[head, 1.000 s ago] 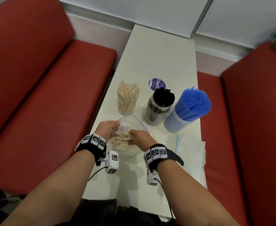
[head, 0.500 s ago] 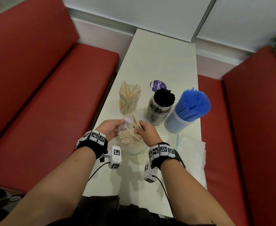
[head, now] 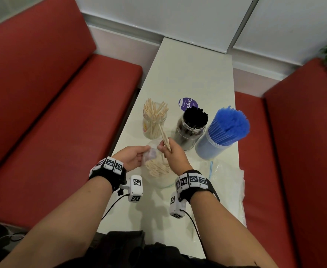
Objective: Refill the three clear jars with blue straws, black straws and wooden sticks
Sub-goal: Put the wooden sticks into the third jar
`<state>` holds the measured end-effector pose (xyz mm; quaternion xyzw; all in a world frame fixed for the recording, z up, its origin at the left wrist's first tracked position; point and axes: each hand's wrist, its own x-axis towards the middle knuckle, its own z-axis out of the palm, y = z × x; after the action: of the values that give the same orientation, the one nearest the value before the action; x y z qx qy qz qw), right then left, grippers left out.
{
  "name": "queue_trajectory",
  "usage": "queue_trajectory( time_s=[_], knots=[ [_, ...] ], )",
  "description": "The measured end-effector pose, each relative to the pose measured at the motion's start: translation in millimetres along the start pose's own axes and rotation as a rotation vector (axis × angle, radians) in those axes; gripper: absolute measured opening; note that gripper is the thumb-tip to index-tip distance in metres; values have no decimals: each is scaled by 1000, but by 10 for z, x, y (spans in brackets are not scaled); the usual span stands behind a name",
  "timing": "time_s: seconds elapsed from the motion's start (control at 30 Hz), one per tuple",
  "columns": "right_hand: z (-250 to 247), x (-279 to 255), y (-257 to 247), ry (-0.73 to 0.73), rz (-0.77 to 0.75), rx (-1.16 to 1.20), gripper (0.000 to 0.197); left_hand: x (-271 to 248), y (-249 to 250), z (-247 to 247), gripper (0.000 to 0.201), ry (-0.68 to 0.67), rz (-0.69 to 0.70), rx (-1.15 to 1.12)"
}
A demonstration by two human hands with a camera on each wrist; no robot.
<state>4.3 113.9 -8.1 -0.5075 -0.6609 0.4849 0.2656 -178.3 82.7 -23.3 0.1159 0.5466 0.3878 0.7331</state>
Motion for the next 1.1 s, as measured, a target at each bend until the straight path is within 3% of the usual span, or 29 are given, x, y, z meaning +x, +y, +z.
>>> queue_trajectory(
  time_s=[0.13, 0.27, 0.37, 0.47, 0.57, 0.7, 0.83, 1.0, 1.1],
  knots=[
    [0, 81, -58, 142, 9, 161, 20, 34, 43, -14, 23, 126, 16, 69],
    [-17, 77, -57, 215, -19, 241, 27, 22, 59, -73, 18, 34, -19, 49],
    [-17, 70, -11, 212, 45, 246, 33, 33, 29, -148, 10, 192, -36, 104],
    [3, 60, 7, 202, 54, 252, 30, 53, 10, -184, 18, 104, -12, 52],
    [15, 91, -36, 227, 37, 293, 29, 69, -51, -211, 18, 206, -21, 37],
    [93, 66, 36, 201, 81, 243, 29, 72, -96, -209, 17, 149, 2, 1],
    [130, -10, 105, 139, 152, 191, 43, 81, -96, -234, 22, 205, 31, 35],
    [64, 125, -176, 271, 58, 293, 52, 73, -70, -182, 17, 143, 16, 30],
    [147, 109, -116, 279, 93, 317, 50, 85, -75, -166, 16, 149, 22, 34]
  ],
)
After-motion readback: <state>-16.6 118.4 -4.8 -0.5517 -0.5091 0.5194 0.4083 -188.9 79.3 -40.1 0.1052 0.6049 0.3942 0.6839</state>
